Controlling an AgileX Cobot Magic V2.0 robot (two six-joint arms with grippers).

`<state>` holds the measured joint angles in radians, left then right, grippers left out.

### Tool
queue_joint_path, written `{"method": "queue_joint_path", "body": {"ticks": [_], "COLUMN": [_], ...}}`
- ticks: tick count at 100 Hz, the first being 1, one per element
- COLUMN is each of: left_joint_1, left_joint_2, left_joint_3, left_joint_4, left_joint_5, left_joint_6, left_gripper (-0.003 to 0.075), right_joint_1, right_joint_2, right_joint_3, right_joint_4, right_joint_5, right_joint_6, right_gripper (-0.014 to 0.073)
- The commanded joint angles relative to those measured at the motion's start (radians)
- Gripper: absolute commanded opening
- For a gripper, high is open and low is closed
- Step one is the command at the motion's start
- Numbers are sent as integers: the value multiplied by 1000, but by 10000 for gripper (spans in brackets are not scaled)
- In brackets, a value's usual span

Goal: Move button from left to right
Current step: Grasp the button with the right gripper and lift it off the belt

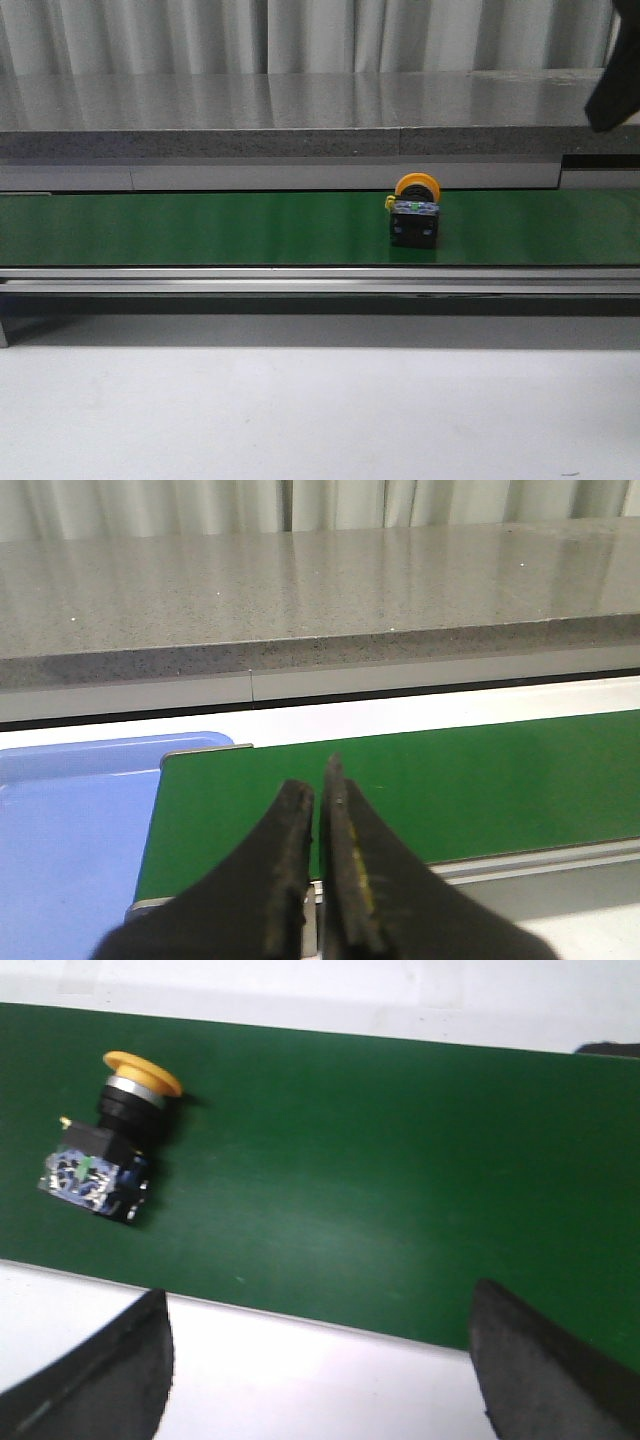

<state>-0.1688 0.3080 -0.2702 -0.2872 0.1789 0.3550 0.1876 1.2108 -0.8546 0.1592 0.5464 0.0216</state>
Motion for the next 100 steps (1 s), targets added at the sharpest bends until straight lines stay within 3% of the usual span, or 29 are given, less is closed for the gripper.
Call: {"method": "queue_joint_path", "body": {"ticks": [1,38,86,100], "left_joint_1": [-4,-4,-4,-4], "left_joint_2": [6,6,6,6], "left_joint_3": [-30,-30,-30,-30], "left_joint_4": [-12,-12,-12,-12], "left_joint_5": [-82,-82,-82,-82], "left_joint_6": [-3,-3,-3,-3], "left_gripper": [5,5,5,5], "right_joint_1": [32,121,127,127], "right_joint_2": [34,275,451,454], "right_joint_3": [-68,-233,-305,-305], "right_joint_4": [21,31,-57,-65], "right_joint_5": [-62,-62,-53,-40], "right_joint_6": [-3,-3,-3,-3], "right_gripper": [570,570,570,447]}}
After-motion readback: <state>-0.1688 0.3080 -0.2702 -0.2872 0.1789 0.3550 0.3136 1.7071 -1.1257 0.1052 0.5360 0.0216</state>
